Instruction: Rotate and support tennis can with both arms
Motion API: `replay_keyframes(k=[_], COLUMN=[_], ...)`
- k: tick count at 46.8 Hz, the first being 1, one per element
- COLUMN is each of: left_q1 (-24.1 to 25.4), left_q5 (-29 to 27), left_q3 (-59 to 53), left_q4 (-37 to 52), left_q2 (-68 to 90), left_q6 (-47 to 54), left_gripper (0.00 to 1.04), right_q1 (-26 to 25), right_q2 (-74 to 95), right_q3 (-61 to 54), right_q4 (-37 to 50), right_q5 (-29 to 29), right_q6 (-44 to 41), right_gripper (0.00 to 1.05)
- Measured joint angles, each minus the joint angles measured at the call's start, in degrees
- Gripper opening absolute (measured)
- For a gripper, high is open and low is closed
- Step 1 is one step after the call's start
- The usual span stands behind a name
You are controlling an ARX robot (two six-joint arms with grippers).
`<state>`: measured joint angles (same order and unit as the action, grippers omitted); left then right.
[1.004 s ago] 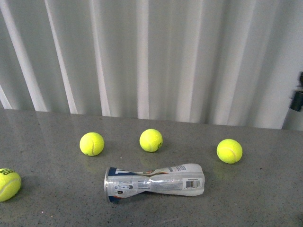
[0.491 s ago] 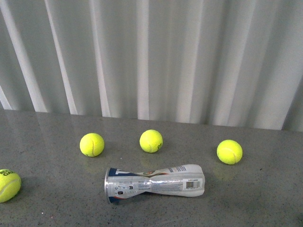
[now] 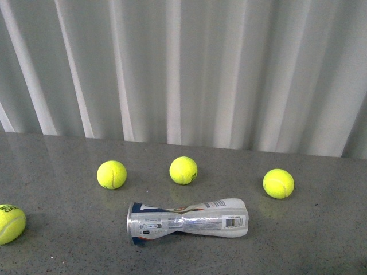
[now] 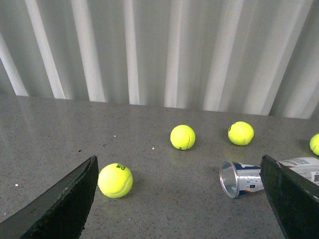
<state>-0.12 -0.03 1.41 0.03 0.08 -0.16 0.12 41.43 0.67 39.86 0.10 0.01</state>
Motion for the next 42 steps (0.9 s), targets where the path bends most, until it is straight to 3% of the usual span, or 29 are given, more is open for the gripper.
replay_keyframes(k=[13,42], left_q1=[0.00,0.00], left_q5=[0.02,0.02], left_q3=[0.00,0.00], left_q4=[0.00,0.00], left_q2=[0.00,0.00], left_q6=[0.00,0.00], left_gripper=[0.98,0.98], right_q1=[0.00,-0.02], right_q2=[-13.53,-28.57], right_q3=[-0.39,-0.39], right_q4=[-12.22,-26.84], right_q5=[0.00,-0.02], right_q6=[0.00,0.00], right_gripper=[0.03,0.03])
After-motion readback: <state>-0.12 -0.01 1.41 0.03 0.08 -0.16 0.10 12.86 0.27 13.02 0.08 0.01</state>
